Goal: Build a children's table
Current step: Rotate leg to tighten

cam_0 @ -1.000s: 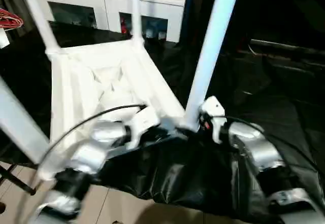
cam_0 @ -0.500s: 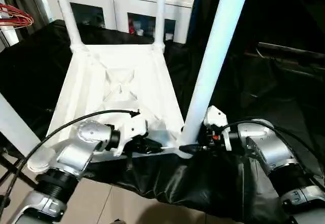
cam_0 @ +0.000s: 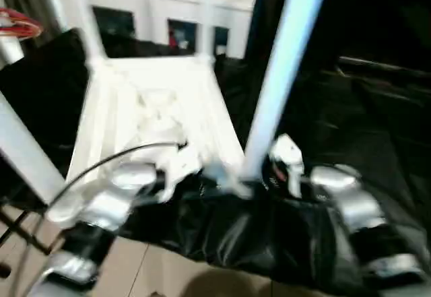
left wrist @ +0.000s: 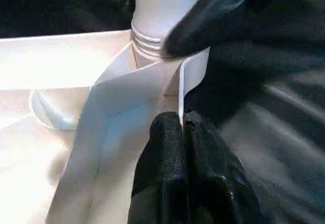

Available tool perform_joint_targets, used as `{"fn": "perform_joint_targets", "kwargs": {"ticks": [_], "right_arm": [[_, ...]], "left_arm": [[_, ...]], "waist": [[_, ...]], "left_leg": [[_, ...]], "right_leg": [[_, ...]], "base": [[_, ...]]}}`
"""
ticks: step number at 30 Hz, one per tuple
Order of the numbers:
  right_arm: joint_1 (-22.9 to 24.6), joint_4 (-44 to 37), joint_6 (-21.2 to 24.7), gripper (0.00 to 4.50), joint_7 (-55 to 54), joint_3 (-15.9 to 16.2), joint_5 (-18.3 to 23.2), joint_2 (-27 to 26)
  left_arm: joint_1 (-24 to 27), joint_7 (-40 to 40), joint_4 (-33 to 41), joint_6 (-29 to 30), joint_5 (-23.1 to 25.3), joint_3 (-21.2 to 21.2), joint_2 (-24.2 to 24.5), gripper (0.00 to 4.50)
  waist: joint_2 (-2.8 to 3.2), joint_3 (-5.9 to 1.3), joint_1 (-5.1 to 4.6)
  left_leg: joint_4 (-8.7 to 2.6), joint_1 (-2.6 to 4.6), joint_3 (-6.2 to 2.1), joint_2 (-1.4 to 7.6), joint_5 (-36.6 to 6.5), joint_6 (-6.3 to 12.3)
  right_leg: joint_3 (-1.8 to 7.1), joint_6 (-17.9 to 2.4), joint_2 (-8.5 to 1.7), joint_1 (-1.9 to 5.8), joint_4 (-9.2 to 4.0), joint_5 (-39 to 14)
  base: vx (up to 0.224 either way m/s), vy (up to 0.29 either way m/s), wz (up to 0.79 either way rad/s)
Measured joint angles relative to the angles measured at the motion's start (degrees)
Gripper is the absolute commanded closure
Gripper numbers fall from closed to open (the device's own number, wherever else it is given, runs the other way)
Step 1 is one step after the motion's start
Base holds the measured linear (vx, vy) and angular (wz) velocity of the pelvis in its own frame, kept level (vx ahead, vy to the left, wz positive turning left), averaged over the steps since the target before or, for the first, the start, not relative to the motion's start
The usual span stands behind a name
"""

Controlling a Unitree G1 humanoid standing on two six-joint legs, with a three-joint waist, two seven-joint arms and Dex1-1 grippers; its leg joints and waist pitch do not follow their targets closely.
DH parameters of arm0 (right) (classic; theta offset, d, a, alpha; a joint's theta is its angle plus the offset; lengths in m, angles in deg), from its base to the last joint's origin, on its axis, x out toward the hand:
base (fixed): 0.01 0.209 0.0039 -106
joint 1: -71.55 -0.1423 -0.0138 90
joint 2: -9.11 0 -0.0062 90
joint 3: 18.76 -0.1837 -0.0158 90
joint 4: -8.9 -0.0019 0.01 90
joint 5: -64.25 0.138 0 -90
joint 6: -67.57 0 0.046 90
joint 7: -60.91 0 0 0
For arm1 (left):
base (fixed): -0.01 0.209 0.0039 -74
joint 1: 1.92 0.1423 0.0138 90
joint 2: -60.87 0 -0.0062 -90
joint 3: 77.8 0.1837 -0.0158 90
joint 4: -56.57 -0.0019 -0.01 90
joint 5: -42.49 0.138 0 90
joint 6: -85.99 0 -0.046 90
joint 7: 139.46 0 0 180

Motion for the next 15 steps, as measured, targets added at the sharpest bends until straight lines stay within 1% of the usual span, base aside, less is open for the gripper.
{"fn": "perform_joint_targets", "kwargs": {"ticks": [1,2,4,6,8,9,11,12,13,15], "right_arm": [[-0.1,0.2,0.0,1.83,-0.8,-0.2,0.0,-0.3],[-0.4,1.0,0.3,1.83,-6.4,-1.5,-0.5,-2.4],[-1.2,2.2,0.8,1.83,-14.8,-3.5,-1.5,-5.6],[-2.0,2.6,0.8,1.83,-17.6,-3.6,-2.7,-6.1],[-2.0,2.5,0.7,1.83,-18.3,-3.6,-3.0,-6.2],[-2.0,2.5,0.7,1.32,-18.3,-3.6,-3.0,-6.2],[-2.0,2.5,0.8,1.13,-18.0,-3.7,-2.4,-6.2],[-1.9,2.5,0.8,1.13,-17.6,-3.7,-2.4,-6.2],[-1.9,2.4,0.8,0.88,-17.1,-3.7,-2.4,-6.1],[-1.9,2.3,0.8,0.74,-16.0,-3.7,-2.4,-6.0]], "left_arm": [[-0.1,-0.5,0.0,0.2,0.2,0.0,-0.3,4.50],[-0.2,-4.2,-0.1,1.7,1.1,-0.2,-2.5,4.50],[-1.0,-9.9,-1.2,3.3,3.0,-0.8,-6.1,4.50],[-1.3,-12.6,-1.5,3.8,3.7,-0.7,-7.5,4.50],[-1.3,-13.4,-1.5,3.9,4.3,-0.7,-8.1,4.50],[-1.3,-13.4,-1.5,3.8,4.3,-0.7,-8.1,4.50],[-1.3,-13.2,-1.5,3.8,4.3,-0.7,-8.1,4.50],[-1.3,-13.0,-1.5,3.8,4.3,-0.7,-8.1,4.50],[-1.3,-12.6,-1.4,3.8,4.3,-0.7,-7.9,4.50],[-1.3,-12.0,-1.2,3.8,4.2,-0.7,-7.5,4.50]], "waist": [[0.00,0.00,-0.08],[0.00,-0.02,-0.38],[0.06,-0.05,-0.51],[0.06,-0.05,-0.51],[0.08,-0.07,-0.38],[0.10,-0.08,-0.34],[0.11,-0.08,-0.31],[0.11,-0.08,-0.33],[0.12,-0.07,-0.39],[0.11,-0.07,-0.48]], "left_leg": [[0.01,0.00,0.00,0.00,0.0,0.00],[0.02,0.01,0.00,0.00,0.0,0.00],[0.01,0.00,0.00,-0.01,0.0,0.00],[-0.04,-0.03,0.00,-0.01,0.0,0.00],[-0.14,-0.02,0.01,-0.02,0.0,0.00],[-0.18,-0.01,0.00,-0.02,0.0,0.00],[-0.20,-0.01,0.00,-0.02,0.0,-0.01],[-0.20,-0.02,0.00,-0.02,0.0,-0.01],[-0.20,-0.02,0.00,-0.02,0.0,-0.01],[-0.20,-0.03,0.01,-0.02,0.0,-0.01]], "right_leg": [[0.00,0.0,0.00,0.00,0.00,0.0],[0.01,0.0,0.00,0.00,0.00,0.0],[0.02,0.0,0.00,-0.01,0.00,0.0],[0.02,0.0,0.00,-0.03,0.00,0.0],[0.02,0.0,0.00,-0.03,0.00,0.0],[0.01,0.0,0.00,-0.03,0.00,0.0],[0.00,0.0,0.01,-0.04,0.00,0.0],[0.00,0.0,0.01,-0.06,0.00,0.0],[0.00,0.0,0.01,-0.05,-0.02,0.0],[0.00,0.0,0.01,-0.06,-0.03,0.0]], "base": [[0.000,0.000,0.00],[0.000,0.000,0.00],[0.000,0.000,0.00],[0.000,0.000,0.00],[0.000,0.000,0.00],[0.000,0.000,0.00],[0.000,0.000,0.00],[0.000,0.000,0.00],[0.000,0.000,0.00],[0.000,0.000,0.00]]}}
